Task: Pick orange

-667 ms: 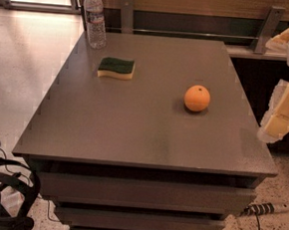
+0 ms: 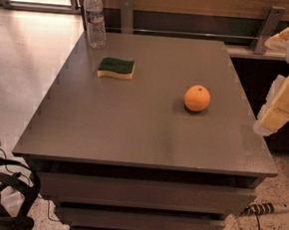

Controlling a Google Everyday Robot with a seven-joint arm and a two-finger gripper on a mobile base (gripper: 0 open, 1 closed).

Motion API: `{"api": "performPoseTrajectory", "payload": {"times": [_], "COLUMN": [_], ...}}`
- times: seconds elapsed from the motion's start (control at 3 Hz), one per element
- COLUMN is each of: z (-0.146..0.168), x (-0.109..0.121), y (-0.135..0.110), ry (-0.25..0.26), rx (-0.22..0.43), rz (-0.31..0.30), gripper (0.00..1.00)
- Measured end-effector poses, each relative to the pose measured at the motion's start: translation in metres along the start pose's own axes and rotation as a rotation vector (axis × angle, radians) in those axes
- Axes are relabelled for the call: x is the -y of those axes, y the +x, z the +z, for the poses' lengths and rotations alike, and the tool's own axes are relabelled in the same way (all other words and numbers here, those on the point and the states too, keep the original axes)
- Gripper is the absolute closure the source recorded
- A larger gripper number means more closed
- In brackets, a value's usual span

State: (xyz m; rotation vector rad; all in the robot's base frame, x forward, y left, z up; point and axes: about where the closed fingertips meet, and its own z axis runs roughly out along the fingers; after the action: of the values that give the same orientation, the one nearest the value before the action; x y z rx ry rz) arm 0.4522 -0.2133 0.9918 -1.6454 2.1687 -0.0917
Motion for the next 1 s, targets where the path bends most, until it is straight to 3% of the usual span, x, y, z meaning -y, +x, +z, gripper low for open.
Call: {"api": "performPoseTrajectory", "payload": {"times": [0.33,0.67,1.0], "z": [0.021,0.052,0.09], "x": [0.026,0.046,0.059], "y": [0.003,-0.008,-0.025], "ry": [-0.014,-0.046,-0.071], "rx": [0.132,0.314,0.544], "rz": [0.09,0.175,0.24], "gripper": [0.0,0.0,0.0]}}
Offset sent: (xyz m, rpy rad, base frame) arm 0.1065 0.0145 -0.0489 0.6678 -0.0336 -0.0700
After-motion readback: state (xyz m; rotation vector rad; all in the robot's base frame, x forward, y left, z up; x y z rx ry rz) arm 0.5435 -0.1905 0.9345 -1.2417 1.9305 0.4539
